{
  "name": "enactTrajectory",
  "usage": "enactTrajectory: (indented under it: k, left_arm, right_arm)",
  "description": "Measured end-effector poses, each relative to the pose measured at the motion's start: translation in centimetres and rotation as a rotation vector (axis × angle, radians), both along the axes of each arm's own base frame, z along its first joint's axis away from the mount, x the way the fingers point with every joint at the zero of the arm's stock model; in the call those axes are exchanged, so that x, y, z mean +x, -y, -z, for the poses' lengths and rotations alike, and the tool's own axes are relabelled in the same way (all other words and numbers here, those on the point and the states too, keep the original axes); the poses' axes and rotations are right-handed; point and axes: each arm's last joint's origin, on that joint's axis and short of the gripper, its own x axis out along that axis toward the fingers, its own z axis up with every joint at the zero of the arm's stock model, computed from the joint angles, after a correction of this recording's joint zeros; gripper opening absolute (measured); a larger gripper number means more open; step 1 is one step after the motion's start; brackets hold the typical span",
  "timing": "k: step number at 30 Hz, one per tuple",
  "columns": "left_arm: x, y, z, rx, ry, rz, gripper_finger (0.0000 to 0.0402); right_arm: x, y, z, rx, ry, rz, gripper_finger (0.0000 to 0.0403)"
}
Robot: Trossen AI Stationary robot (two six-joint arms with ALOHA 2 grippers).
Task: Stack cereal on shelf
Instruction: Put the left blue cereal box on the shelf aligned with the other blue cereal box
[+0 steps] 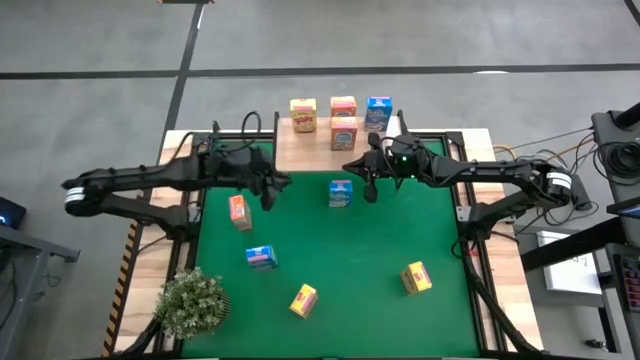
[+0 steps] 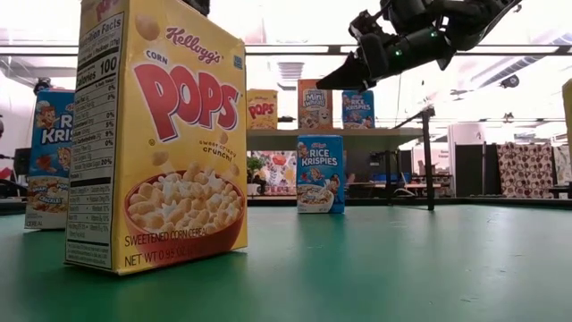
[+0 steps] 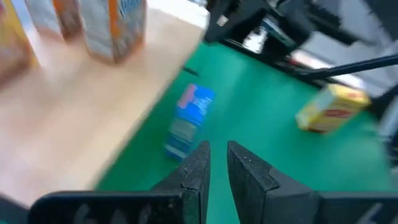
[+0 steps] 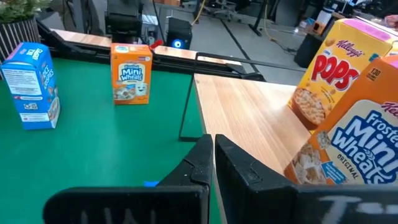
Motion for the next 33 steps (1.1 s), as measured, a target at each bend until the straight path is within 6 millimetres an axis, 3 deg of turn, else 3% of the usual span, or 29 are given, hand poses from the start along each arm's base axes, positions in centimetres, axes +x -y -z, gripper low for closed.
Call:
enactTrajectory:
  k: [9, 14, 17, 25, 33]
  left_arm:
    - [0.0, 2.0, 0.3, -0.221, -0.019, 0.093, 0.0038]
    - [0.2, 4.5, 1.3, -0.375, -0.121, 0.164, 0.0038]
    - [0.1, 5.8, 1.5, -0.387, -0.179, 0.208, 0.0038]
    - [-0.4, 8.8, -0.6, -0.354, -0.465, 0.283, 0.0038]
    - [-0.8, 10.4, 0.0, -0.259, -0.655, 0.227, 0.0053]
  right_arm:
    - [0.0, 0.0, 0.0, -0.002, -0.001, -0.001, 0.0009]
    - [0.0, 0.0, 0.1, 0.0, -0.006, -0.001, 0.0009]
    - [0.0, 0.0, 0.1, 0.001, -0.006, 0.0, 0.0009]
    - [0.0, 0.0, 0.1, 0.006, -0.013, 0.001, 0.0009]
    - [0.0, 0.0, 0.2, 0.008, -0.018, 0.001, 0.0009]
